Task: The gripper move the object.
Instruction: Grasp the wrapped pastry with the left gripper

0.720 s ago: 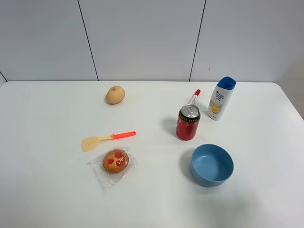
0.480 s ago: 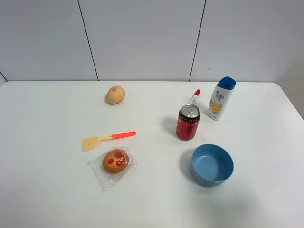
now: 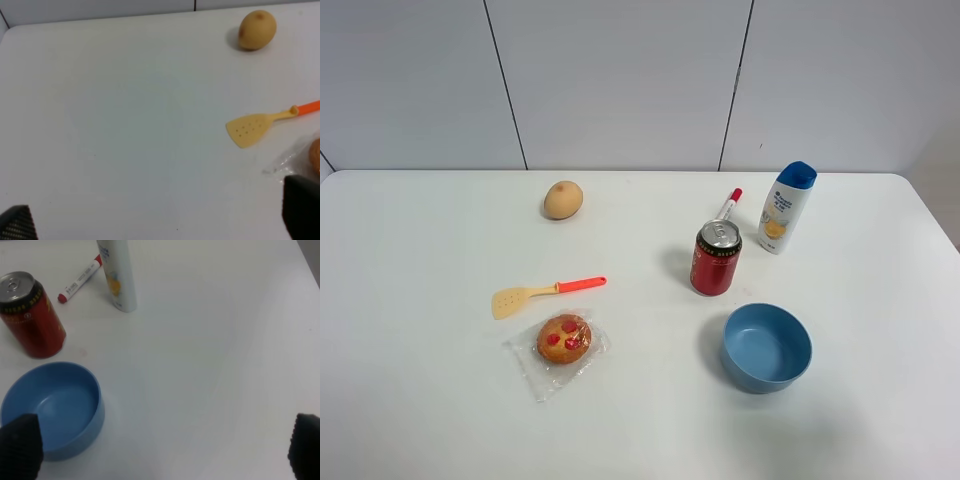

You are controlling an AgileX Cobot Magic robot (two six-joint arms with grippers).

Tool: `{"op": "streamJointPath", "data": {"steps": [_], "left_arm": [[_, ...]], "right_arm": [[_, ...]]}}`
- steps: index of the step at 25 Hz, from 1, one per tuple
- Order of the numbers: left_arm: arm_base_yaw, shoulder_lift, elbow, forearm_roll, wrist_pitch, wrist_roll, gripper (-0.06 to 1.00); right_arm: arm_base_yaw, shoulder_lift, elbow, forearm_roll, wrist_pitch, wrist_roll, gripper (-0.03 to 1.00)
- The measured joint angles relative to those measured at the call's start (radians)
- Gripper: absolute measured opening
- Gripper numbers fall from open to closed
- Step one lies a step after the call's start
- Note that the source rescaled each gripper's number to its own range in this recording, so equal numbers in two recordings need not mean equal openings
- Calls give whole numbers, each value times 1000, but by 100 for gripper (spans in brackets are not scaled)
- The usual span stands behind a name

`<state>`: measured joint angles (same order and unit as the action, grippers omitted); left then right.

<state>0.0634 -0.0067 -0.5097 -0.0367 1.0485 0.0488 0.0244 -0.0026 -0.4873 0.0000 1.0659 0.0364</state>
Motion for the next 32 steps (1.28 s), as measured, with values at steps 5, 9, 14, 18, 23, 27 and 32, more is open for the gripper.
{"op": "streamJointPath", "data": {"steps": [5, 9, 14, 18, 23, 27, 32], "left_arm": [[0, 0, 0, 0, 0, 0, 100], [0, 0, 0, 0, 0, 0, 100], [0, 0, 0, -1, 0, 2, 100], [0, 0, 0, -33, 0, 24, 100], [0, 37, -42, -98, 14, 71, 100], [0, 153, -106, -140, 53, 105, 100], [0, 333, -172, -188, 71, 169, 100]], "right_arm": [[0, 0, 0, 0, 0, 0, 100], [0, 0, 0, 0, 0, 0, 100], [0, 0, 0, 0, 0, 0, 100], [0, 0, 0, 0, 0, 0, 100], [0, 0, 0, 0, 0, 0, 100], [0, 0, 0, 0, 0, 0, 100], [0, 0, 0, 0, 0, 0, 100]]}}
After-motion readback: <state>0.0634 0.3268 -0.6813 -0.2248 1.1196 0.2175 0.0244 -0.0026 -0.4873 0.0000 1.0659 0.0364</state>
